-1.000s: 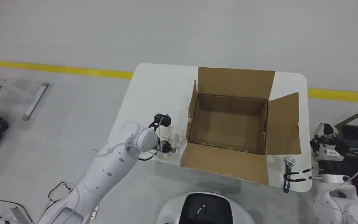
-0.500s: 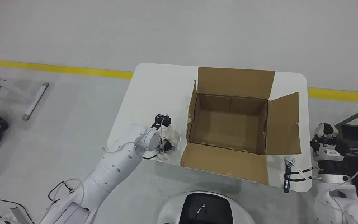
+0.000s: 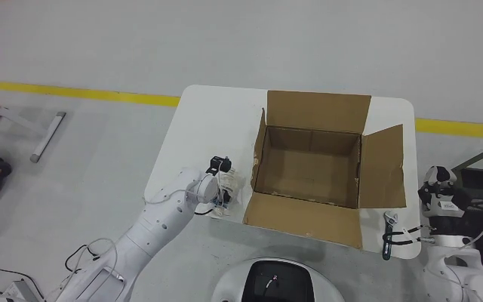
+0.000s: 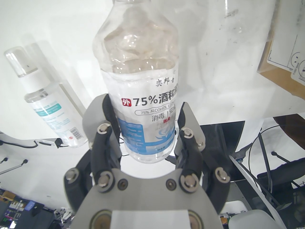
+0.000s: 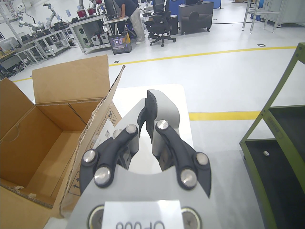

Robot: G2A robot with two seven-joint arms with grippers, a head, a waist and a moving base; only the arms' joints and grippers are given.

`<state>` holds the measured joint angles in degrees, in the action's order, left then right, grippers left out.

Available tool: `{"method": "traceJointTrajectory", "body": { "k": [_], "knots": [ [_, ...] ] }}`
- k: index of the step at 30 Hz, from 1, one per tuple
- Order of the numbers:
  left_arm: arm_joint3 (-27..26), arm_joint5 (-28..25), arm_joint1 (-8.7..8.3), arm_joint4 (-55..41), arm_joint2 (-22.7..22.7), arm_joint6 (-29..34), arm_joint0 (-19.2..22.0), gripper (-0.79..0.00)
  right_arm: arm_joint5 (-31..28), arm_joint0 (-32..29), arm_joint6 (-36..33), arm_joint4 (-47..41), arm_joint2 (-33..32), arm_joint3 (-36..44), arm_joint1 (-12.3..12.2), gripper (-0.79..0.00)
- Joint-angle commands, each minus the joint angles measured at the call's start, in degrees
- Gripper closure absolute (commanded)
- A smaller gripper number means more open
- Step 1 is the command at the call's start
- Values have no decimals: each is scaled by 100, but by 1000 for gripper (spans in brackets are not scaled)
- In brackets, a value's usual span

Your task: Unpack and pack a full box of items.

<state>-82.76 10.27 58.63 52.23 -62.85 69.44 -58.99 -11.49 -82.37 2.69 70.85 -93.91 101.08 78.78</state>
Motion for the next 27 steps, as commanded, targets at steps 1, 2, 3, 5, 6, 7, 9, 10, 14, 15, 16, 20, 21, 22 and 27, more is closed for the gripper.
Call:
{"method": "traceJointTrajectory", "body": {
  "k": [1,2,3,5,6,7,9,10,14,15,16,20,21,22,27],
  "knots": [
    [18,-4,9,0,7,0,18,-114,0,0,0,0,0,0,0,0],
    [13,-4,12,5,5,2,26,0,0,0,0,0,0,0,0,0],
    [-3,-7,13,8,-3,6,30,0,0,0,0,0,0,0,0,0],
    [-66,-9,7,16,-48,17,16,0,0,0,0,0,0,0,0,0],
    [-114,-8,1,17,-80,50,1,0,0,0,0,0,0,0,0,0],
    [-181,-4,-8,23,-124,97,-15,0,0,0,0,0,0,0,0,0],
    [-393,105,-41,143,-259,197,-63,0,0,0,0,0,0,0,0,0],
    [-547,263,-61,241,-357,265,-103,0,0,0,0,0,0,0,0,0],
    [-1494,464,-162,197,-926,566,-416,0,0,0,0,0,0,0,0,0],
    [-1751,512,-190,212,-1108,592,-510,0,0,0,0,0,0,0,0,0],
    [-2010,567,-217,212,-1301,607,-611,0,0,0,0,0,0,0,0,0],
    [-3056,645,-297,-12,-2115,647,-943,0,0,0,0,0,0,0,0,0],
    [-3313,615,-310,-115,-2296,659,-1015,0,0,0,0,0,0,0,0,0],
    [-3571,439,-312,-553,-2431,762,-1076,0,0,0,0,0,0,0,0,0],
    [-4192,-242,-360,-1932,-3468,833,-1147,0,0,0,0,0,0,0,0,0]
  ]
}}
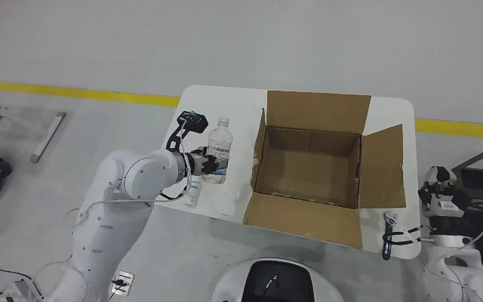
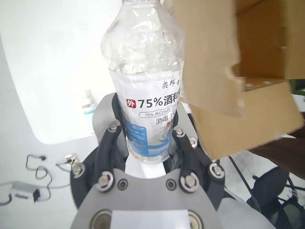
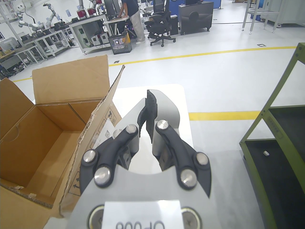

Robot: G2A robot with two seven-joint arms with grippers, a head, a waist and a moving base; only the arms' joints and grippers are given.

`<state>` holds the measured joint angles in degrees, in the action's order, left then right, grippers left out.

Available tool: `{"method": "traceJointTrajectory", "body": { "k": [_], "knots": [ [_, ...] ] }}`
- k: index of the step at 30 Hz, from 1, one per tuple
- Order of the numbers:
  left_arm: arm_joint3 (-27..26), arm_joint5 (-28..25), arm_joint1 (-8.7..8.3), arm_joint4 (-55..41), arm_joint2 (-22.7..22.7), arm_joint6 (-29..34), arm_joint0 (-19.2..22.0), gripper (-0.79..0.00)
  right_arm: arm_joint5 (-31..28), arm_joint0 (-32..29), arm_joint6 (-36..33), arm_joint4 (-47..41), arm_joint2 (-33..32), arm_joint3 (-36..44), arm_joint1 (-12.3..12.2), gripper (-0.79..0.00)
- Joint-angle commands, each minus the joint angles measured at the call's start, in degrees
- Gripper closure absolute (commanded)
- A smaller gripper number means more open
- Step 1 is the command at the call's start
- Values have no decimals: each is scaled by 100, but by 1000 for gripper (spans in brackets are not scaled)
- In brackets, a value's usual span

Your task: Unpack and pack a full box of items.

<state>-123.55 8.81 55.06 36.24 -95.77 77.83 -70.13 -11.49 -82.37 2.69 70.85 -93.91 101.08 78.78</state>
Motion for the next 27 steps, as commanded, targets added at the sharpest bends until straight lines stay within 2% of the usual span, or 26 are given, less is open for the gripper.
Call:
{"method": "traceJointTrajectory", "body": {
  "k": [1,5,20,23,27],
  "knots": [
    [-202,-176,-10,-512,-335,-24,-39,0,0,0,0,0,0,0,0,0],
    [-541,-409,-29,-1115,-665,-39,-121,0,0,0,0,0,0,0,0,0],
    [-541,-409,-29,-1115,-665,-39,-121,0,0,0,0,0,0,0,0,0],
    [-515,-412,-11,-1348,-471,-375,-239,0,0,0,0,0,0,0,0,0],
    [-629,-519,-9,-1554,-15,-598,-1,0,0,0,0,0,0,0,0,0]
  ]
}}
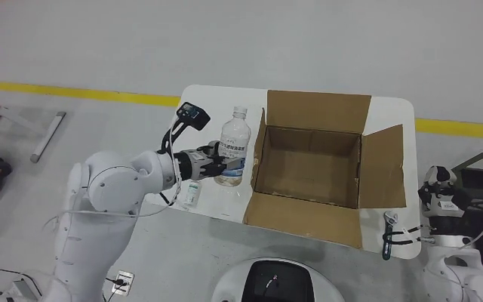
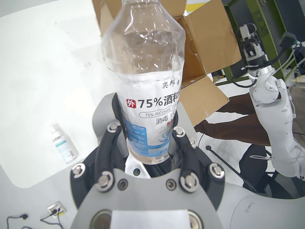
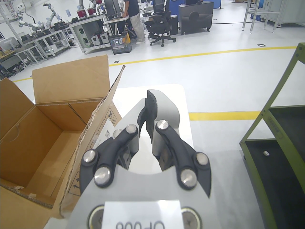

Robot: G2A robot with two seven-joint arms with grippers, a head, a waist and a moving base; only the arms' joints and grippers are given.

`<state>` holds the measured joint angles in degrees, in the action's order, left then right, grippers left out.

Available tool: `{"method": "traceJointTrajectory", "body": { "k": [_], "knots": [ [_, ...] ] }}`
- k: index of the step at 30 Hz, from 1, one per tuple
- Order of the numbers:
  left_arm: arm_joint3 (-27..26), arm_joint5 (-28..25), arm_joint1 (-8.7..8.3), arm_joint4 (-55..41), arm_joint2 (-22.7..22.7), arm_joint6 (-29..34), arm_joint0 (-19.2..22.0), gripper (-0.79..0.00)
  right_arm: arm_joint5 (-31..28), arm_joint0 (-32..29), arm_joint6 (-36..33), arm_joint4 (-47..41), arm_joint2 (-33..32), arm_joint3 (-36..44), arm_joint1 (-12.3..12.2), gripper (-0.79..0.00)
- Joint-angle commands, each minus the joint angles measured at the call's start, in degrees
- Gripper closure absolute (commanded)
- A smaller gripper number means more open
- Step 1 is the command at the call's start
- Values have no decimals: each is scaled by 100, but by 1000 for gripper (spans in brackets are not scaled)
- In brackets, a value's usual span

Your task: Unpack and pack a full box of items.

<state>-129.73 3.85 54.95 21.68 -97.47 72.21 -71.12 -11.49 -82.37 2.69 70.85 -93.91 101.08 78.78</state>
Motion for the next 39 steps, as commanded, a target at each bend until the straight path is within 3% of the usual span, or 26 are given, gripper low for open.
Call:
{"method": "traceJointTrajectory", "body": {
  "k": [1,7,12,21,39],
  "knots": [
    [-12,-43,4,-182,303,-64,210,0,0,0,0,0,0,0,0,0],
    [47,29,46,-206,1513,-145,1164,0,0,0,0,0,0,0,0,0],
    [466,385,149,-199,2656,-93,1862,0,0,0,0,0,0,0,0,0],
    [1347,812,371,74,4065,-247,2649,0,0,0,0,0,0,0,0,0],
    [1444,864,400,112,4186,-268,2742,0,0,0,0,0,0,0,0,0]
  ]
}}
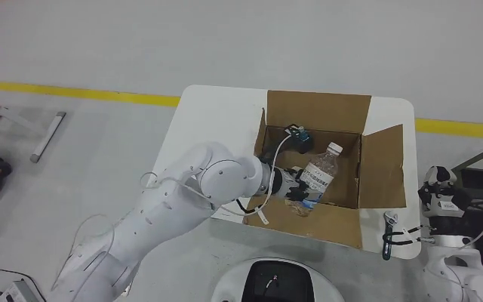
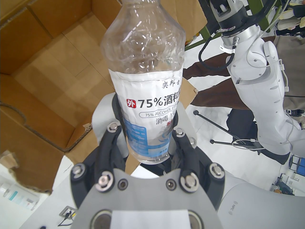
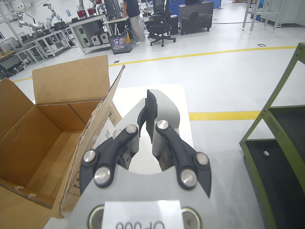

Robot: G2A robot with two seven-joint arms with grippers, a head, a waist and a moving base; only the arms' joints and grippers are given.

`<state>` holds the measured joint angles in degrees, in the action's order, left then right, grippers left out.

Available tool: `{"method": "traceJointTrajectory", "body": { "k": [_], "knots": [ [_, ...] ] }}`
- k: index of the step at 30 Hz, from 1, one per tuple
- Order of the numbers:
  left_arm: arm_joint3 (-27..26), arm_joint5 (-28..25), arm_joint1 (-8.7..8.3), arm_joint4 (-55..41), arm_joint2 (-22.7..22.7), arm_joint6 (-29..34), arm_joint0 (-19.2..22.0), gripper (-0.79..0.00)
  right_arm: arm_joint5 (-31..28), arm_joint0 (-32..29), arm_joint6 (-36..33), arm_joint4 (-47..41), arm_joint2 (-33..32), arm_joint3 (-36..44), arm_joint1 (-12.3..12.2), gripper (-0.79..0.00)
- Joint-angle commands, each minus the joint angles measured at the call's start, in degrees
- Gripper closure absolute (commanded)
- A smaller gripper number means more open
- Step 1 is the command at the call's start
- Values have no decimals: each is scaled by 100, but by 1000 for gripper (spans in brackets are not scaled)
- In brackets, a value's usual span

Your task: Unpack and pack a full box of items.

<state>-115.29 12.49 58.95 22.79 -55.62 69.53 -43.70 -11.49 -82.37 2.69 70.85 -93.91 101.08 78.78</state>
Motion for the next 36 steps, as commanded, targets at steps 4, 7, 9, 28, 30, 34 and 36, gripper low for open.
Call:
{"method": "traceJointTrajectory", "body": {
  "k": [4,7,9,28,30,34,36],
  "knots": [
    [225,-128,40,78,116,-374,7,0,0,0,0,0,0,0,0,0],
    [650,13,112,364,385,-353,310,0,0,0,0,0,0,0,0,0],
    [950,67,179,420,573,-305,545,0,0,0,0,0,0,0,0,0],
    [3269,1760,870,283,1704,32,1804,0,0,0,0,0,0,0,0,0],
    [3405,1771,922,96,1709,-22,1811,0,0,0,0,0,0,0,0,0],
    [3527,1724,964,-112,1679,-137,1785,0,0,0,0,0,0,0,0,0],
    [3527,1724,964,-112,1679,-137,1785,0,0,0,0,0,0,0,0,0]
  ]
}}
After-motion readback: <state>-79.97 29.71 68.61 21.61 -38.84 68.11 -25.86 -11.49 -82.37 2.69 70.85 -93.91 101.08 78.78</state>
